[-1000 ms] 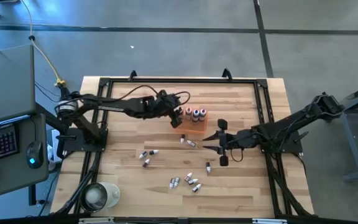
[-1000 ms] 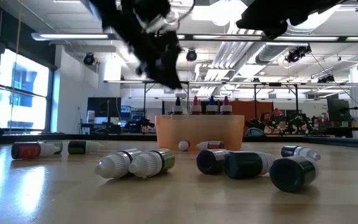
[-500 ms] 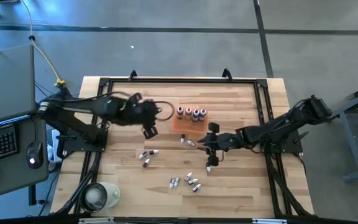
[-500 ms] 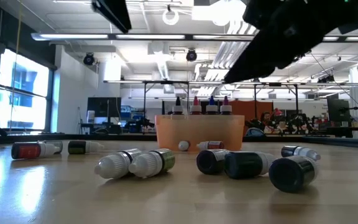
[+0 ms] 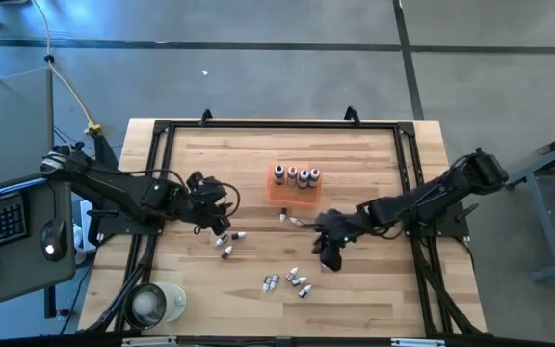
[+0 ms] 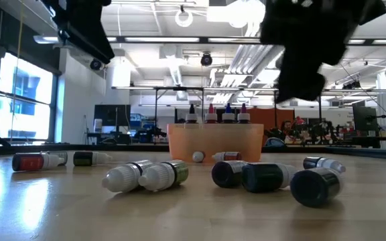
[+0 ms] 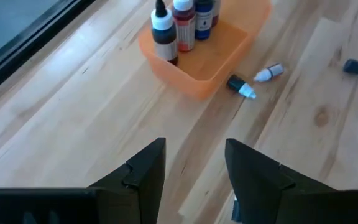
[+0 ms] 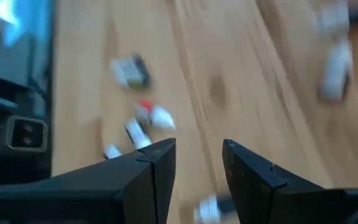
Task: Pick & Place food coloring
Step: Put the top small purple food coloring bottle into the orange bin
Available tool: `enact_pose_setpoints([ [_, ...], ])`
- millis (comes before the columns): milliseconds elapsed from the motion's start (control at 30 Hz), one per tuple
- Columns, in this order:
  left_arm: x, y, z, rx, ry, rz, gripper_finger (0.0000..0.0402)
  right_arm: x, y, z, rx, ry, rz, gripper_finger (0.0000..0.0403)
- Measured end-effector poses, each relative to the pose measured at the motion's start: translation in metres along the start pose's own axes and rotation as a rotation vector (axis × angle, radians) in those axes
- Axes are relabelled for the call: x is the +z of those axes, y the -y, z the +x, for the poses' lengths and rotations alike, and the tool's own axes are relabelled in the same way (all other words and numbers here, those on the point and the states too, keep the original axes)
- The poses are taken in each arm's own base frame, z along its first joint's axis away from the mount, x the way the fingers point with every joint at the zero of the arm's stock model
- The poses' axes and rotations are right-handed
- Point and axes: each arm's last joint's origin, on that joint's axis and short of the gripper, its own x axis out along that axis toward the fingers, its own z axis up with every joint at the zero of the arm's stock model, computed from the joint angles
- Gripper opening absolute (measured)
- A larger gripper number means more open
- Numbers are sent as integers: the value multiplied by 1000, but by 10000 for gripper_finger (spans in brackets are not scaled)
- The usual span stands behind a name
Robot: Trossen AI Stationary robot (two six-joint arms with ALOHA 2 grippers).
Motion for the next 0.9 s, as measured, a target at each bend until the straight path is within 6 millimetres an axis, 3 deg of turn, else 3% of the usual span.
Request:
enact_pose_setpoints([
  [167,0,4,4,-7,11,1,163,-20,4,7,-136,-118,256,126],
  [433,4,8,4,-55,34,93,163,-37,8,40,-201,-171,335,126],
  [667,5,9,3,-78,33,110,163,-41,13,55,-212,-187,339,126],
  [900,5,9,3,-75,32,114,163,-45,15,54,-247,-226,163,125],
])
